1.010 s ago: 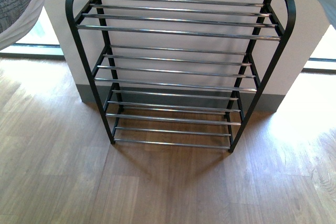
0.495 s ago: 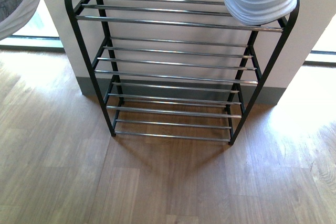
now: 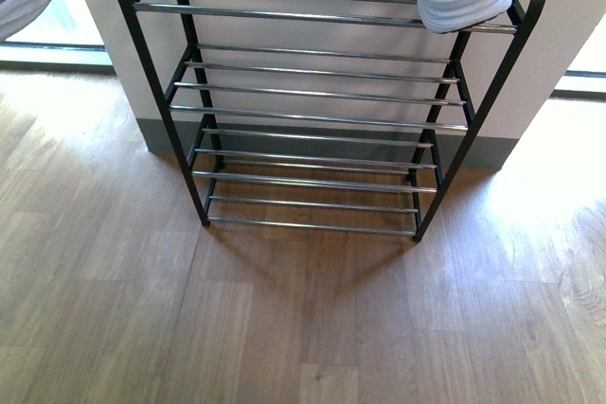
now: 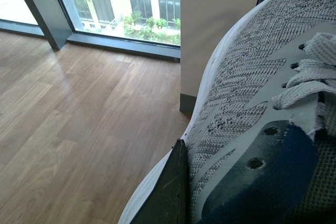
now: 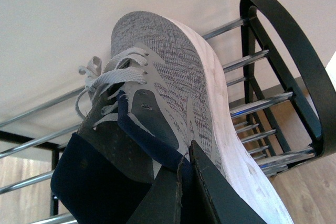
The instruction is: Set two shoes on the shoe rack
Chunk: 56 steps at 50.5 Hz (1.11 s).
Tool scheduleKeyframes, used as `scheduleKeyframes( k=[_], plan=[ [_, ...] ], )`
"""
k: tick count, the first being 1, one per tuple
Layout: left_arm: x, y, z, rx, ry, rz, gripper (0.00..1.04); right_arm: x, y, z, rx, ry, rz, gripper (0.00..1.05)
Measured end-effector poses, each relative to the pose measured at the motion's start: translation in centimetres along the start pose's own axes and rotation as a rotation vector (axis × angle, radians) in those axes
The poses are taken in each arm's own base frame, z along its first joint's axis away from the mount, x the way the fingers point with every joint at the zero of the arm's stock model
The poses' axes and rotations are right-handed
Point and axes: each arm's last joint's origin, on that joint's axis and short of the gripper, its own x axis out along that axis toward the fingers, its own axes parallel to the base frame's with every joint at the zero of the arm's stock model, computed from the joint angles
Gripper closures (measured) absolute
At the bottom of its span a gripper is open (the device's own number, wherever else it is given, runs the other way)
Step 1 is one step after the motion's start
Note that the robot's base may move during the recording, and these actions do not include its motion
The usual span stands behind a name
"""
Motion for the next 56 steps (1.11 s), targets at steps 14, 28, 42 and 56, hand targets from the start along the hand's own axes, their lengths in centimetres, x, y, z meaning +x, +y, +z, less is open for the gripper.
scheduleKeyframes(
  k=[14,28,42,56],
  plan=[
    [0.0,0.0,0.0,0.0,0.0,0.0,1.03,3.1,-1.1,0.6,0.014,-0.032,-0.074,1.04],
    [0.0,0.0,0.0,0.0,0.0,0.0,1.03,4.3,-1.9,1.0,0.025,-0.06,-0.117,1.04],
    [0.0,0.0,0.0,0.0,0.0,0.0,1.03,4.5,-2.1,1.2,0.027,-0.075,-0.109,0.9],
    [0.0,0.0,0.0,0.0,0.0,0.0,1.03,3.8,-2.4,1.6,0.009,-0.1,-0.063,0.51]
  ],
)
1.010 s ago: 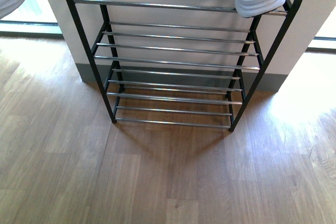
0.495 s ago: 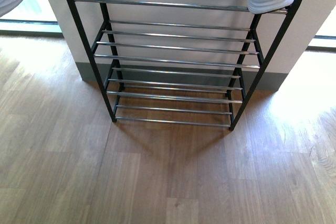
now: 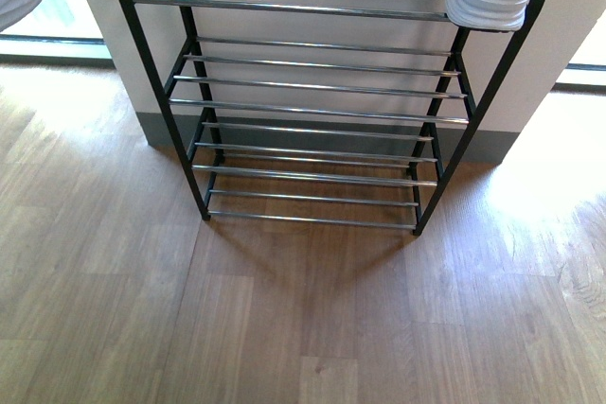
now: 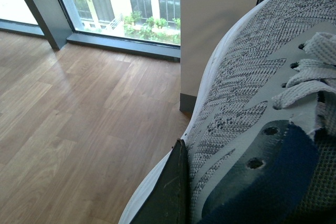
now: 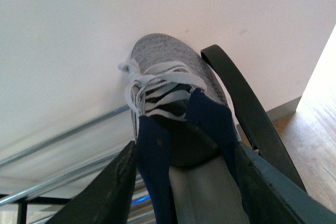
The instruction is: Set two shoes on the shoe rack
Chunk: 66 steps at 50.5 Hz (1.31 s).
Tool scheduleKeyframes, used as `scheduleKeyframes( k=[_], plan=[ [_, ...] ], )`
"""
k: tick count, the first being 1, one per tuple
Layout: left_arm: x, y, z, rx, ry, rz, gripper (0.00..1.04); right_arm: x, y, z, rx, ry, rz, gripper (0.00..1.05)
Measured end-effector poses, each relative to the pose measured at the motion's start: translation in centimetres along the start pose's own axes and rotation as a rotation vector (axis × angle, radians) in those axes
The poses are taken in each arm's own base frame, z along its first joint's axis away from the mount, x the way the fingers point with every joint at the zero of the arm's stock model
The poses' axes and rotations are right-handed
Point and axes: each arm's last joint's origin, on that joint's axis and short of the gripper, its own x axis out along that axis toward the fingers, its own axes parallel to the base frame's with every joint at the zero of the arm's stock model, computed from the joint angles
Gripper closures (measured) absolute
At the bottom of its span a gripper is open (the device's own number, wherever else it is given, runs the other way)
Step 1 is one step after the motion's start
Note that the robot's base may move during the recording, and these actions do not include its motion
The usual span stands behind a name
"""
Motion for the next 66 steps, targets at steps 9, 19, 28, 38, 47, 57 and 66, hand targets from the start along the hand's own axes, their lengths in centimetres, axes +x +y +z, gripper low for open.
scheduleKeyframes(
  k=[9,19,28,38,47,57,66],
  plan=[
    [0.0,0.0,0.0,0.0,0.0,0.0,1.03,-2.6,-0.4,0.7,-0.012,0.002,0.084,0.18],
    [0.0,0.0,0.0,0.0,0.0,0.0,1.03,-6.6,-1.0,2.8,-0.026,-0.023,0.224,0.09],
    [0.0,0.0,0.0,0.0,0.0,0.0,1.03,-10.6,-2.5,4.1,-0.099,-0.023,0.41,0.09],
    [0.0,0.0,0.0,0.0,0.0,0.0,1.03,-15.8,-6.4,4.7,-0.208,-0.044,0.603,0.09],
    [0.0,0.0,0.0,0.0,0.0,0.0,1.03,-19.4,-10.5,4.4,-0.281,-0.081,0.656,0.09],
    [0.0,0.0,0.0,0.0,0.0,0.0,1.03,-22.6,-15.6,3.1,-0.29,-0.1,0.643,0.09],
    [0.0,0.0,0.0,0.0,0.0,0.0,1.03,-23.0,-19.2,1.8,-0.215,-0.147,0.544,0.09]
  ],
)
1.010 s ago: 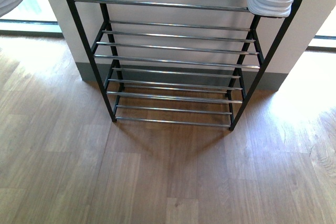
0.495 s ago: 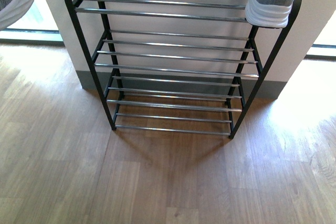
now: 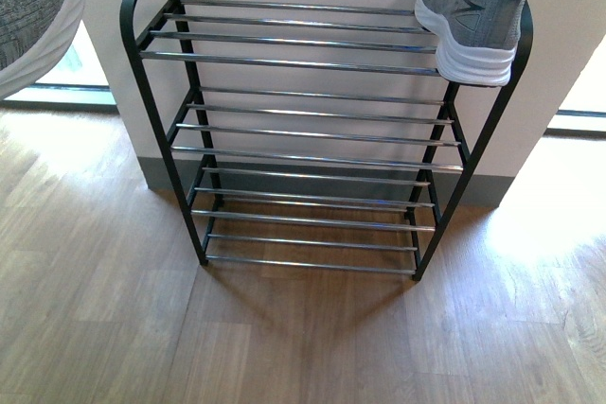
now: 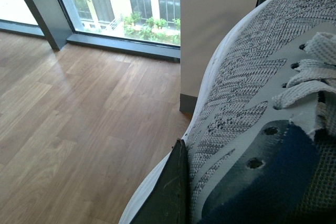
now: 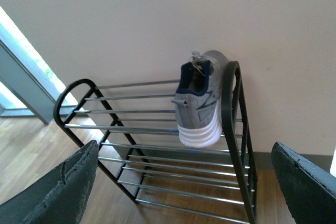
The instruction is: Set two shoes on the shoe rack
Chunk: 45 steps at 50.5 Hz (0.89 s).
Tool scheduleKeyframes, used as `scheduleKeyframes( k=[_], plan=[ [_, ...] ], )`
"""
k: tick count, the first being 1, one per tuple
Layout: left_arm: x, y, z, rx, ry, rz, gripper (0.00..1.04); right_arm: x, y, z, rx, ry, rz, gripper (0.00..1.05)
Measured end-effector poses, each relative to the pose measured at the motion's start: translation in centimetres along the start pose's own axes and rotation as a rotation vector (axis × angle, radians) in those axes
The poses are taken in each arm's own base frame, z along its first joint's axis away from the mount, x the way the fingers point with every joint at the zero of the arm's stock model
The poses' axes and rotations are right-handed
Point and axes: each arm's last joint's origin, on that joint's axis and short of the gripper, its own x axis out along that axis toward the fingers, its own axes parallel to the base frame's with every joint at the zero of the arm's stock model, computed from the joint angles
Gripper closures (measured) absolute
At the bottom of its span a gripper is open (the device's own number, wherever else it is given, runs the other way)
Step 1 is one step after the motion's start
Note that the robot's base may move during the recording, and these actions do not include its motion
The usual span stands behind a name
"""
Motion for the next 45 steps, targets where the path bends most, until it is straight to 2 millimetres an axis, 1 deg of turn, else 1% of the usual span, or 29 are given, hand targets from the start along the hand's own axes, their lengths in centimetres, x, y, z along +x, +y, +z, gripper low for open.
scheduleKeyframes(
  k=[7,9,12,17,21,24,27,32,33,35,36,45],
  plan=[
    [0.0,0.0,0.0,0.0,0.0,0.0,1.03,-0.1,-0.1,-0.2,0.014,0.003,-0.006,0.09],
    [0.0,0.0,0.0,0.0,0.0,0.0,1.03,-0.1,0.0,-0.3,-0.04,-0.034,-0.05,0.14],
    [0.0,0.0,0.0,0.0,0.0,0.0,1.03,-0.4,0.6,-1.1,-0.14,-0.083,-0.128,0.24],
    [0.0,0.0,0.0,0.0,0.0,0.0,1.03,-1.5,1.9,-3.3,-0.224,-0.082,-0.155,0.43],
    [0.0,0.0,0.0,0.0,0.0,0.0,1.03,-1.9,2.5,-4.3,-0.244,-0.076,-0.156,0.54],
    [0.0,0.0,0.0,0.0,0.0,0.0,1.03,-2.5,3.3,-5.6,-0.254,-0.069,-0.155,0.68],
    [0.0,0.0,0.0,0.0,0.0,0.0,1.03,-2.8,3.6,-6.2,-0.258,-0.069,-0.156,0.75],
    [0.0,0.0,0.0,0.0,0.0,0.0,1.03,-3.5,4.2,-7.1,-0.268,-0.076,-0.157,0.91],
    [0.0,0.0,0.0,0.0,0.0,0.0,1.03,-3.6,4.3,-7.2,-0.269,-0.076,-0.158,0.93],
    [0.0,0.0,0.0,0.0,0.0,0.0,1.03,-3.9,4.6,-7.7,-0.271,-0.075,-0.155,1.02],
    [0.0,0.0,0.0,0.0,0.0,0.0,1.03,-4.1,4.7,-7.9,-0.276,-0.075,-0.155,1.03],
    [0.0,0.0,0.0,0.0,0.0,0.0,1.03,-5.0,5.4,-9.2,-0.275,-0.072,-0.153,1.03]
  ],
)
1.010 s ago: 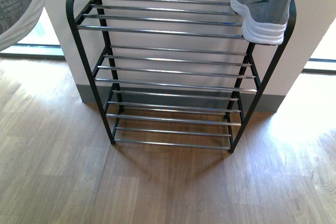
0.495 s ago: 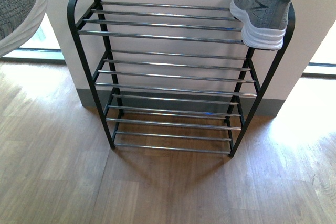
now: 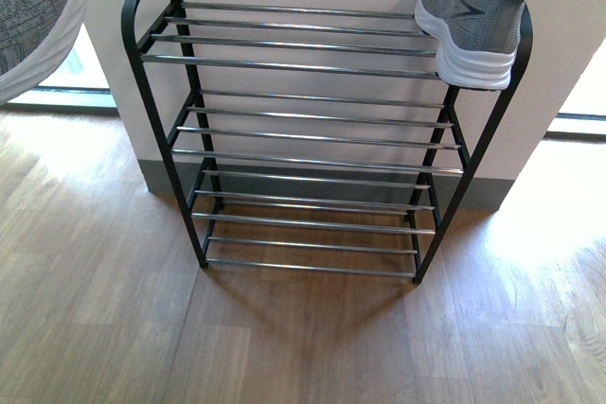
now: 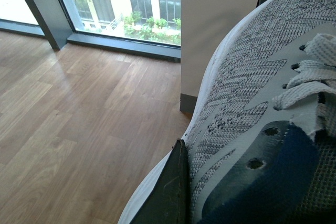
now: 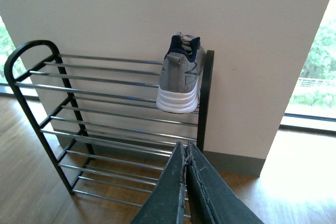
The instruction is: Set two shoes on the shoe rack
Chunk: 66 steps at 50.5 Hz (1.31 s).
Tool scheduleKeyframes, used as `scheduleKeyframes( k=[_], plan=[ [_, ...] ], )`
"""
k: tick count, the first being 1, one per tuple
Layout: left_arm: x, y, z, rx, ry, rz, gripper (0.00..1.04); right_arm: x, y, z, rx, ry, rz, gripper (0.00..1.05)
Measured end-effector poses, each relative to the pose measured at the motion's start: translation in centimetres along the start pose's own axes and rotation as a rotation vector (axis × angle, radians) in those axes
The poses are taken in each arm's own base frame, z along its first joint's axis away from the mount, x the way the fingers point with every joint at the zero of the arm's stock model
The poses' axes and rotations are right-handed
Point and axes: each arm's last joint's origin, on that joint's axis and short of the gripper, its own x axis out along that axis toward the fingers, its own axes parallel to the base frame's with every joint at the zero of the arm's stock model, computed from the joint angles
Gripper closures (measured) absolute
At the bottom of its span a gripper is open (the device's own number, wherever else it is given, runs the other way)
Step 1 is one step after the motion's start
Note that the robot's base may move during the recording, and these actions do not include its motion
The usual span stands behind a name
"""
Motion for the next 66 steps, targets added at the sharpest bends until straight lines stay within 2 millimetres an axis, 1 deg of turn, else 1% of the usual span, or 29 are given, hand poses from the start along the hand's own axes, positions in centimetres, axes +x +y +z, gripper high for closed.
scheduleKeyframes(
  k=[8,10,13,17,30,66],
  plan=[
    [0.0,0.0,0.0,0.0,0.0,0.0,1.03,-0.9,0.5,-0.7,0.0,0.0,0.001,1.03],
    [0.0,0.0,0.0,0.0,0.0,0.0,1.03,-1.2,0.9,-0.9,0.0,0.002,-0.024,1.03],
    [0.0,0.0,0.0,0.0,0.0,0.0,1.03,-1.4,1.4,-1.1,-0.001,0.0,-0.007,1.03],
    [0.0,0.0,0.0,0.0,0.0,0.0,1.03,-1.7,1.7,-1.2,-0.002,-0.003,0.011,1.03],
    [0.0,0.0,0.0,0.0,0.0,-0.001,1.03,-2.5,1.7,-1.9,-0.002,-0.017,0.004,1.03],
    [0.0,0.0,0.0,0.0,0.0,0.0,1.03,-4.3,1.7,-1.9,-0.002,-0.029,0.003,1.03]
  ],
)
